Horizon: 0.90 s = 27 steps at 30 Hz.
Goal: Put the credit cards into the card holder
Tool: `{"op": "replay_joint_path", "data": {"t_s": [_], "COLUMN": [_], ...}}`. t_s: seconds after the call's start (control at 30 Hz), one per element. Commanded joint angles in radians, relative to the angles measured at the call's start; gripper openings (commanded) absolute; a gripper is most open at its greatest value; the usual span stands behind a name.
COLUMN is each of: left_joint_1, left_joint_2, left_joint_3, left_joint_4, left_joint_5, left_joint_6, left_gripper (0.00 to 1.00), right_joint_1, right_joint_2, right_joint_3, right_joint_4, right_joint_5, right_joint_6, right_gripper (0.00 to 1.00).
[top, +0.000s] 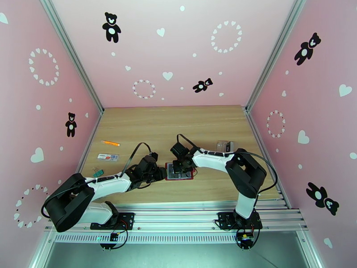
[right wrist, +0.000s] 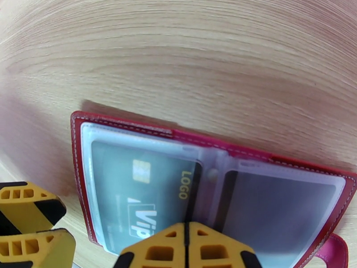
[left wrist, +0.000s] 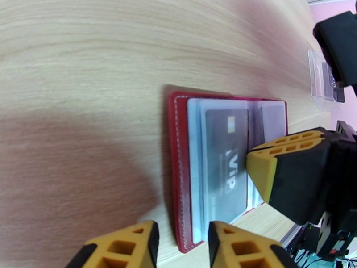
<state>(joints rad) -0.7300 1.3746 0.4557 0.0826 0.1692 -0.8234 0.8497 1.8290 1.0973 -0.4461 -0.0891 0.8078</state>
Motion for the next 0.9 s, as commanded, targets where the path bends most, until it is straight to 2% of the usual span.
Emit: {"op": "replay_joint_path", "data": {"t_s": [0.0,0.87], "left_joint_1": [-0.008,-0.027], "left_joint_2": [-0.018,0.13], "left_joint_3": [0.036,0.101], "left_joint_4": [-0.004,0.074], "left_joint_5": [0.015,0.078], "left_joint_6": [0.018,0.015], "left_gripper": [0.36,0.36], "right_joint_1": [0.002,0.002], "right_joint_2": [0.039,0.035], "right_joint_3": [0.004,-0.018], "right_joint_4": [-0.01,0.01], "right_joint_5": [0.006,-0.001], "right_joint_6": [-0.005,-0.001], "right_gripper": [0.04,0.03]}}
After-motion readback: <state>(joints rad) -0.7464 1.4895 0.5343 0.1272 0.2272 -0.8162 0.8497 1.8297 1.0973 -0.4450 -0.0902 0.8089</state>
